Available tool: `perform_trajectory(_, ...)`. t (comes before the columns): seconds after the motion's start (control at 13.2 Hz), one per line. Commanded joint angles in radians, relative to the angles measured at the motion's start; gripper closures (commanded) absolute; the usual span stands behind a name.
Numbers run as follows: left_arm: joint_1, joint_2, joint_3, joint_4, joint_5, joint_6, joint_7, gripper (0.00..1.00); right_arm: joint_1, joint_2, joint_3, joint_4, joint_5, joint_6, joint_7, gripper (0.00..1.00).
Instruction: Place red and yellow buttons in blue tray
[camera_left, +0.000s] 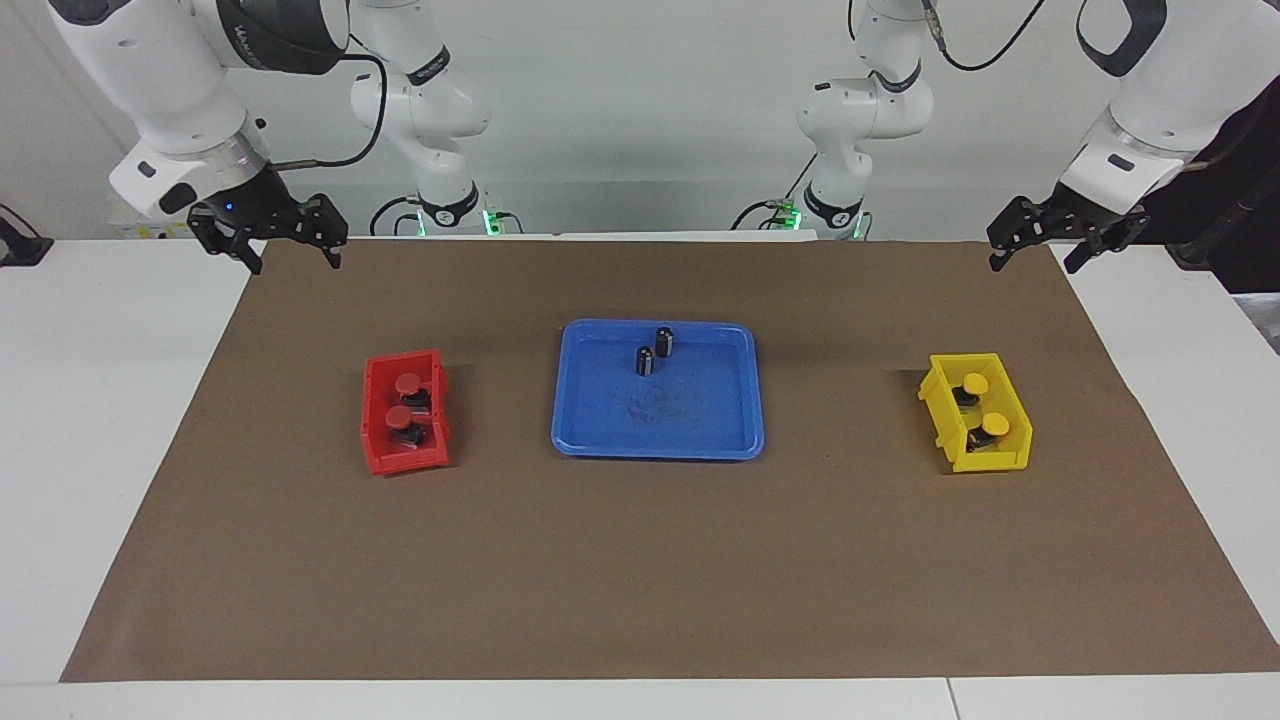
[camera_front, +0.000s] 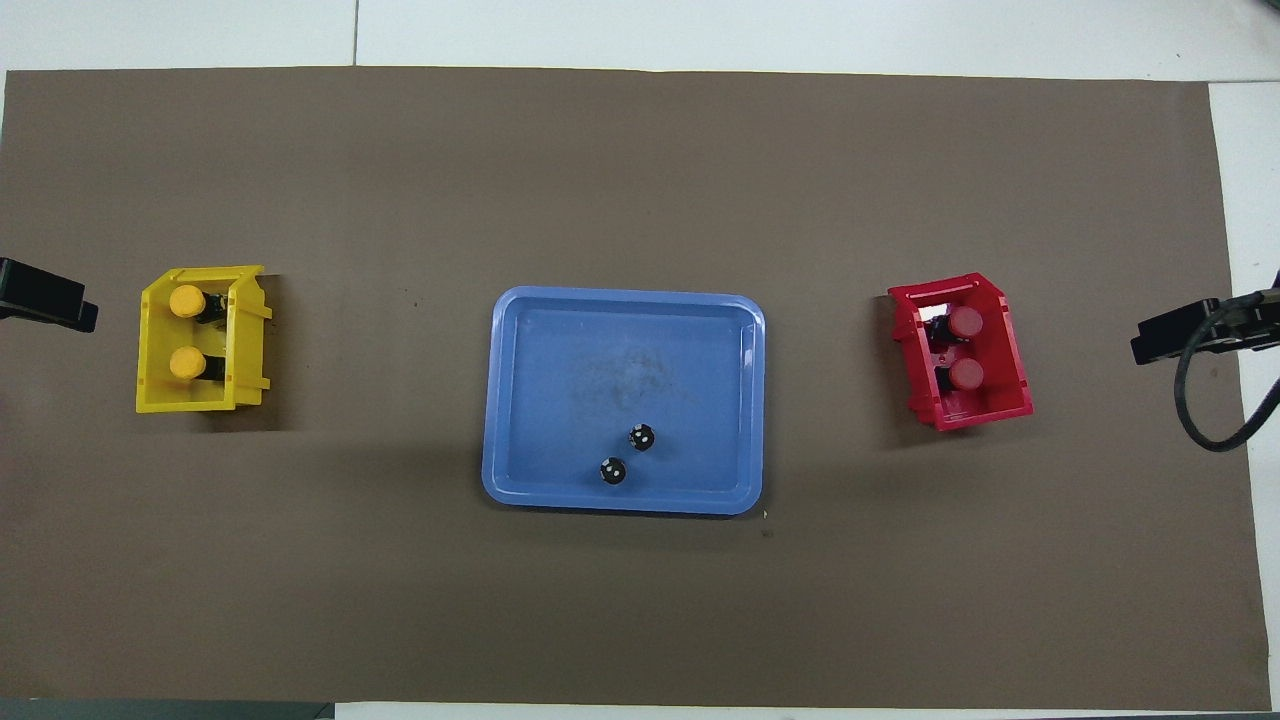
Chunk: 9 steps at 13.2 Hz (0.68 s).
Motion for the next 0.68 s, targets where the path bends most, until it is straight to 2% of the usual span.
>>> perform_trajectory(0.0, -0.011, -0.028, 0.004, -0.010, 0.029, -0.021, -0.012, 0.00, -0.015, -0.019, 0.009, -0.025, 0.006, 0.013, 0.015, 0.00)
perform_trajectory(0.38, -0.009, -0.029, 0.004, -0.008, 0.028, -0.026, -0.012, 0.00, -0.014, -0.021, 0.009, -0.025, 0.006, 0.008, 0.012, 0.00)
perform_trajectory(0.61, -0.003, -0.043, 0.004, -0.045, 0.028, 0.006, -0.009, 0.00, -0.006, -0.016, 0.010, -0.020, 0.006, 0.020, 0.014, 0.00)
